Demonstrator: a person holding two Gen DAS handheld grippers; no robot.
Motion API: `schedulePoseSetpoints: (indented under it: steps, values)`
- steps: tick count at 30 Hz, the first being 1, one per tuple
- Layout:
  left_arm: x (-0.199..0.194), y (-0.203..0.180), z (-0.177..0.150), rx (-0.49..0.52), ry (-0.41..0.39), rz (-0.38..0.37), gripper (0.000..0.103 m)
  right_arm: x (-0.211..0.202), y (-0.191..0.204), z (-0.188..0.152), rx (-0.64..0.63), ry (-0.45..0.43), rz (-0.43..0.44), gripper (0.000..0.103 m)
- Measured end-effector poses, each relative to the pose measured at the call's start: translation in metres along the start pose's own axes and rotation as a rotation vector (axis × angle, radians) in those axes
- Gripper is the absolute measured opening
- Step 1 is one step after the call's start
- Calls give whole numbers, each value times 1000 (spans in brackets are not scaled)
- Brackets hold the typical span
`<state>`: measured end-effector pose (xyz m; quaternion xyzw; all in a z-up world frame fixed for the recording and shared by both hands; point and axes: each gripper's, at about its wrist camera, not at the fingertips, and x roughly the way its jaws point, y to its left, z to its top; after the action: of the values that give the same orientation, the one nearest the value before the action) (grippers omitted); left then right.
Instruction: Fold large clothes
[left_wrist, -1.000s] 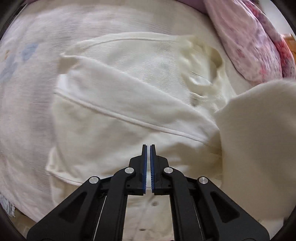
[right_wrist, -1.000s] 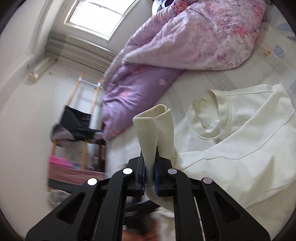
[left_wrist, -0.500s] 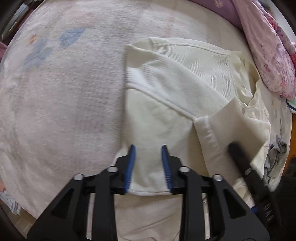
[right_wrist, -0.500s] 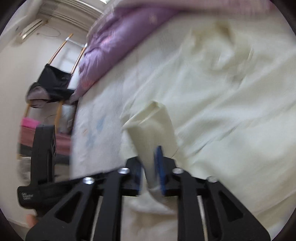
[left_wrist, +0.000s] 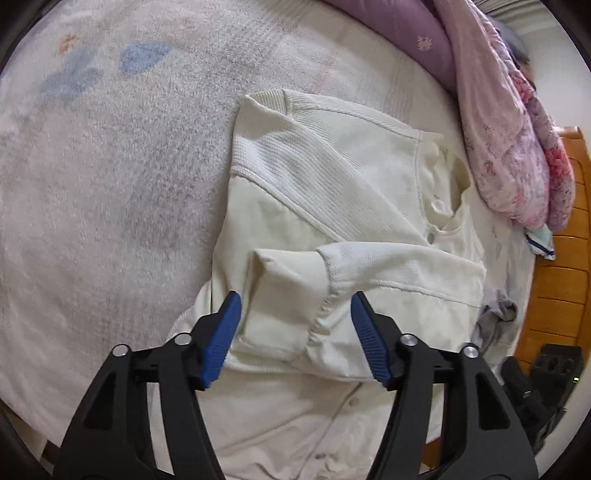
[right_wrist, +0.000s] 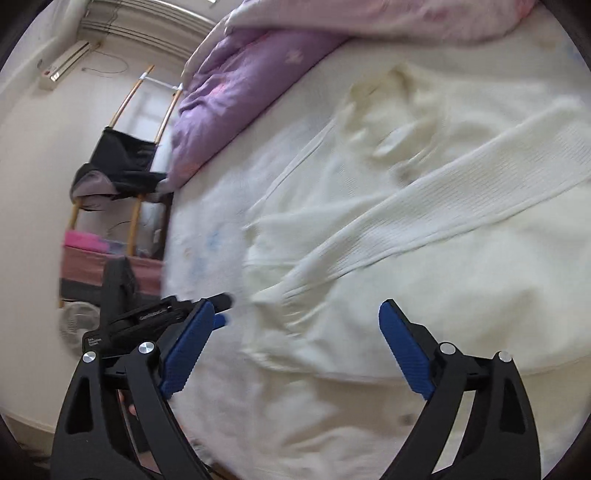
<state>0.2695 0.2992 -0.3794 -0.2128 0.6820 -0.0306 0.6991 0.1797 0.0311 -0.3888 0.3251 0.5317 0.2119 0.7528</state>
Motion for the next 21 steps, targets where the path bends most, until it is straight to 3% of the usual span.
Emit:
schedulePoseSetpoints:
  steps: [1,4,5,6,9,10,12,14,15,17,18,20,21]
  values:
    - [4,1,1,-3,18,1,64,-7,-8,5,-10,-9,-39,87]
    - [19,12,-3,-24,85,-5,64,-30,-54,30,-12,-6,-297,87]
    - [29,11,-2,-29,99,2,64,-37,-72,36,-6,13,-392,83]
    - [39,13,-3,-37,112,12,64,-46,-90,39,12,28,-467,72]
    - [62,17,0,-71,107,17,63,-63,-129,25,93,92,-567,52]
    - [68,20,2,-93,108,6,63,-69,-145,18,164,111,-591,49]
    - [72,24,5,-135,94,-24,57,-84,-182,-7,383,106,-509,48]
    - [75,25,6,-174,76,-14,42,-90,-202,-23,503,77,-405,47]
    - [75,26,5,-190,72,-3,39,-88,-209,-28,534,73,-378,47]
    - [70,26,4,-183,64,15,14,-83,-222,-32,624,48,-284,47]
    - [65,23,3,-168,54,28,13,-81,-227,-33,677,20,-198,42]
    - [54,22,3,-145,34,36,10,-85,-229,-32,727,-56,-157,34]
    - [49,20,3,-139,26,44,9,-88,-231,-31,735,-83,-157,15]
